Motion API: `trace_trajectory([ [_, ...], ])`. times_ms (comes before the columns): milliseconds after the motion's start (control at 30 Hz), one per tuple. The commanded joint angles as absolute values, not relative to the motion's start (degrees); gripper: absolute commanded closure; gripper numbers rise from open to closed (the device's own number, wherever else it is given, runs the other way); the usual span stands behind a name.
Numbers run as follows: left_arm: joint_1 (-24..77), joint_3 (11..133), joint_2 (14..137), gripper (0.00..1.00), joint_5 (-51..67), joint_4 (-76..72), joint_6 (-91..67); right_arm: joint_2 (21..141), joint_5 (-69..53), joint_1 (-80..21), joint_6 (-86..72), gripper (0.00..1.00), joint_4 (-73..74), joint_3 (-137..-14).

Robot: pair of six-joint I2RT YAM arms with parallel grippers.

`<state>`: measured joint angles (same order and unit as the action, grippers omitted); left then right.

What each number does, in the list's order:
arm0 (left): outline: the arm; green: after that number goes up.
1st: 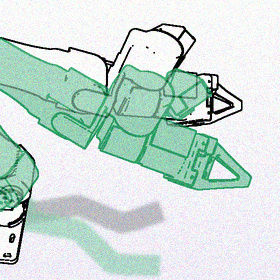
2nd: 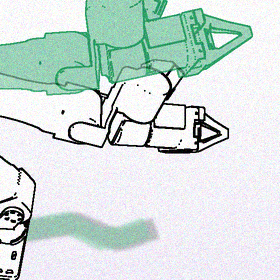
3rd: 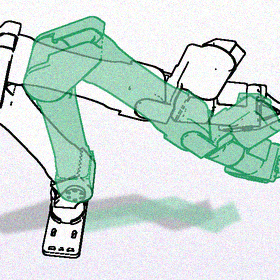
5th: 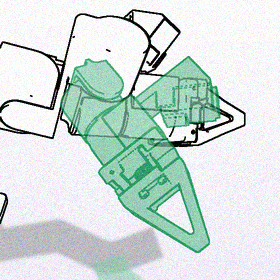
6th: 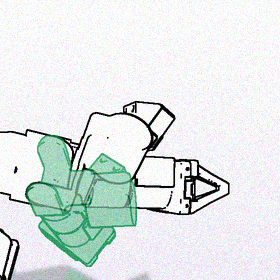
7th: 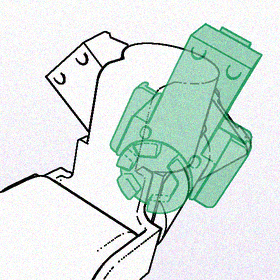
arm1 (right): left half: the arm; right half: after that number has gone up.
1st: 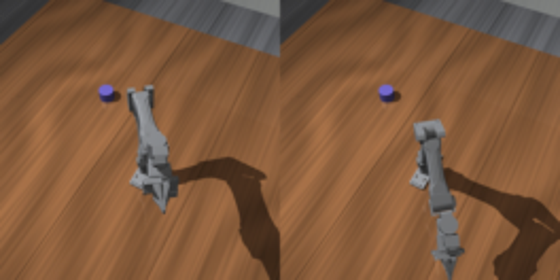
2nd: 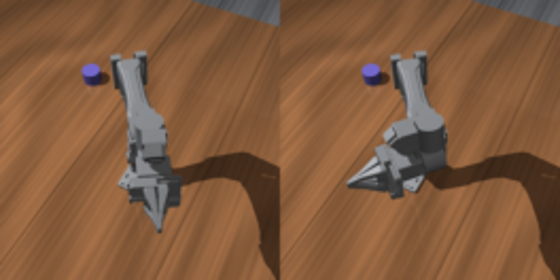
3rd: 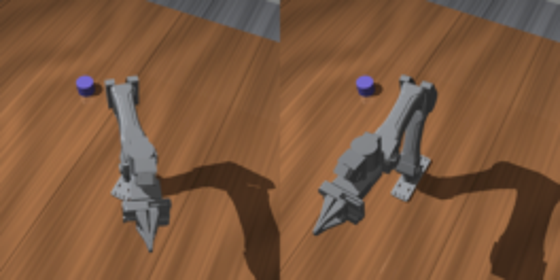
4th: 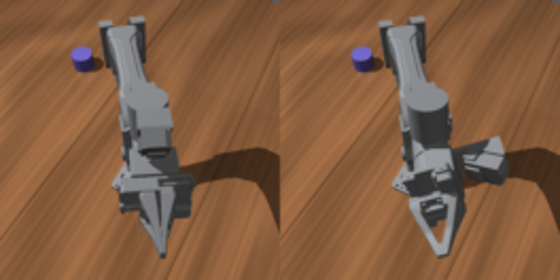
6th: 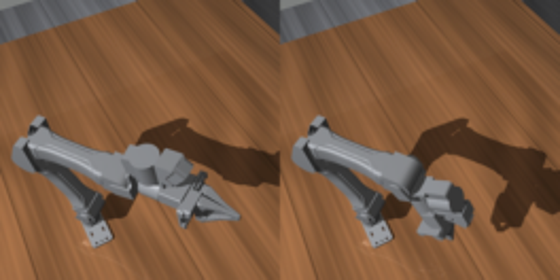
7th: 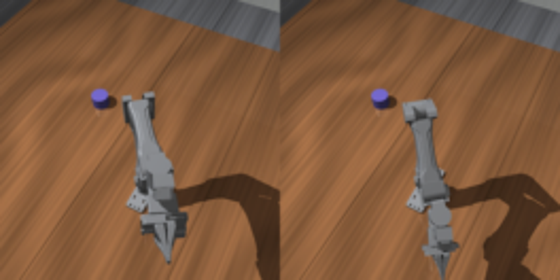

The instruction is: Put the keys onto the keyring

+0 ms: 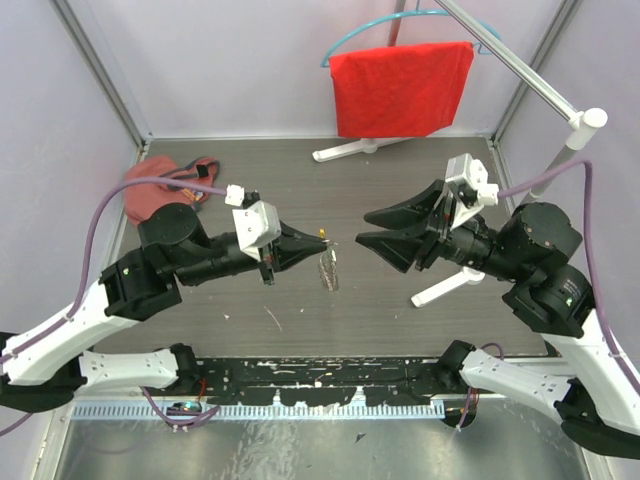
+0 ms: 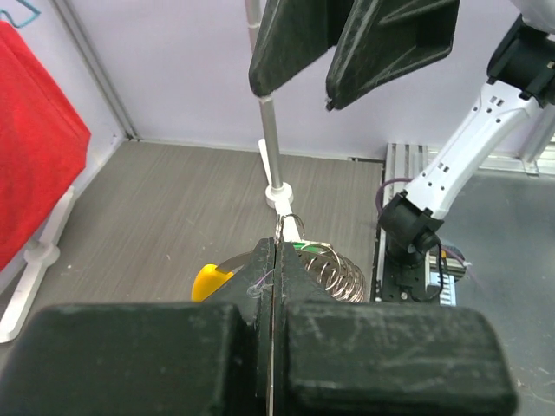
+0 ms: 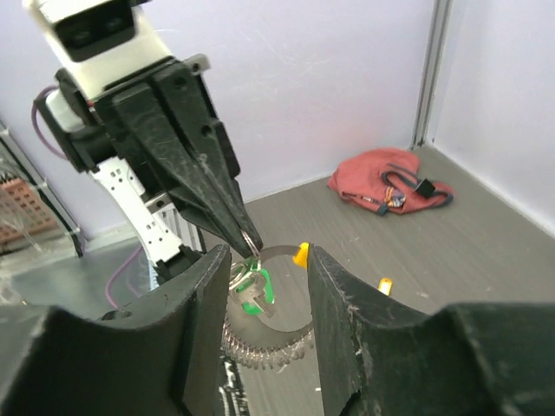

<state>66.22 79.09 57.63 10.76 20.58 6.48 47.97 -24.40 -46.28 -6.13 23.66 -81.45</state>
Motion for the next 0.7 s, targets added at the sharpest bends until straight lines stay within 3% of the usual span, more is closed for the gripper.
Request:
trace_trajectory([
  [0,66.4,77.6,55.4,1.0,6.9,13.2,5.9,48.1,-16.3,-46.2,-17.6,0.53,19.1,-81.1],
  [300,66.4,76.4,54.9,1.0,4.3,10.1,6.6,49.2,-16.0,-46.2,-28.5,0.51,13.8,-77.7],
  [667,66.4,76.1,55.1,1.0,3.2,8.3,7.0,51.9,-21.2,-46.2,-29.2,0.55,14.2,-78.2],
])
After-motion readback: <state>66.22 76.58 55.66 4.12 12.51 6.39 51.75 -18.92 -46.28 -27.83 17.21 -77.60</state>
